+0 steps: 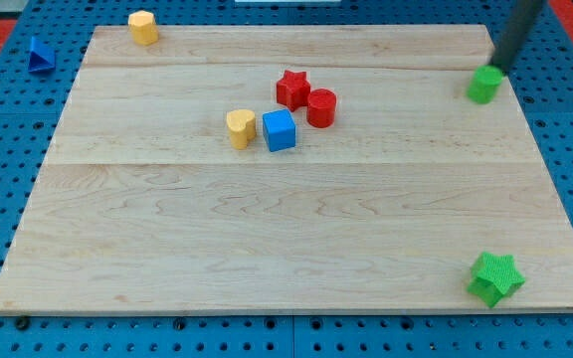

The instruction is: Move the green circle to the top center

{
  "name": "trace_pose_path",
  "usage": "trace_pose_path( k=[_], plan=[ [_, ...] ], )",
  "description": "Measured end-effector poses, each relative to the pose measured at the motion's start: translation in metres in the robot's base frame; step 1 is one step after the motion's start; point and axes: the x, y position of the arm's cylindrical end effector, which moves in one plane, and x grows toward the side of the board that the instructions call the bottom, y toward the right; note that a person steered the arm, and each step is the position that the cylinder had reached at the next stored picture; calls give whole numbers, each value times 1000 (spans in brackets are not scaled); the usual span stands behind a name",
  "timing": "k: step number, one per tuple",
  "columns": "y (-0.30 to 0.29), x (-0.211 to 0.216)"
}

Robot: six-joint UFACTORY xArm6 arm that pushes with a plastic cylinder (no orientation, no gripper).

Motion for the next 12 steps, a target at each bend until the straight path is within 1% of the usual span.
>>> trace_pose_path(
  k=[1,2,3,4,5,6,7,8,9,10,11,12],
  plan=[
    [-86,-1],
    [-36,-22],
    [10,-30],
    [0,25],
    [-39,44],
    [5,45],
    [31,73],
    [-44,81],
    [-99,53],
    [-125,53],
    [-87,62],
    [-94,106]
  ],
)
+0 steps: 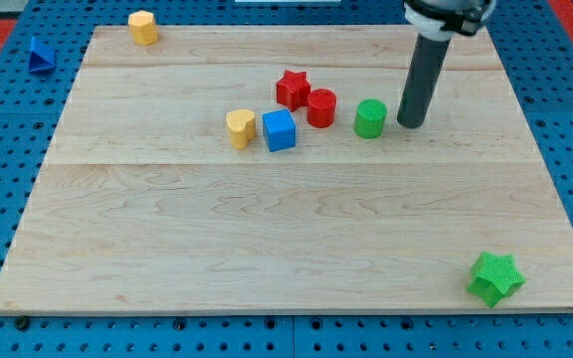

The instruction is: Move the green circle to the top center

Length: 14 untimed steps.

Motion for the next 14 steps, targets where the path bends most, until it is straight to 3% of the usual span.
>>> trace_pose_path(
  k=[1,2,3,4,5,6,7,9,10,11,12,13,14],
  plan=[
    [-59,18],
    [-60,-37],
    [-54,-64],
    [-56,-38],
    [-27,-6],
    [21,-35],
    [-19,-75],
    [-178,-148],
    [-180,-123],
    [-172,-65],
    [-237,-84],
    [-246,-128],
    [-237,-146]
  ],
)
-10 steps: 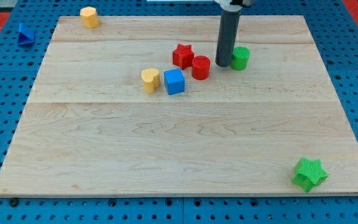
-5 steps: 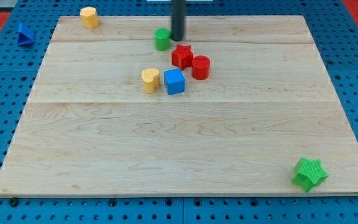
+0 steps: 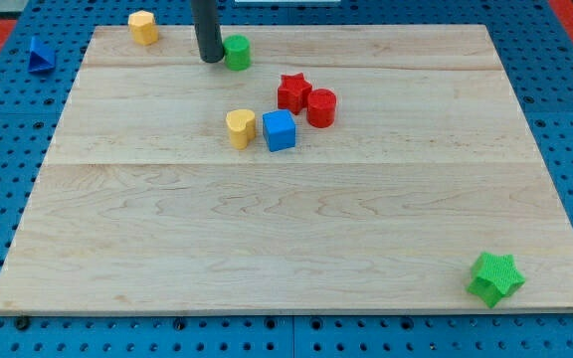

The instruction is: Move the green circle to the top center

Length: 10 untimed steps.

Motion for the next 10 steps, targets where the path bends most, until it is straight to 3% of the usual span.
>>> trace_pose_path(
  k=[3,4,5,10],
  plan=[
    [41,13],
    [63,-23],
    [78,-31],
    [68,-32]
  ],
)
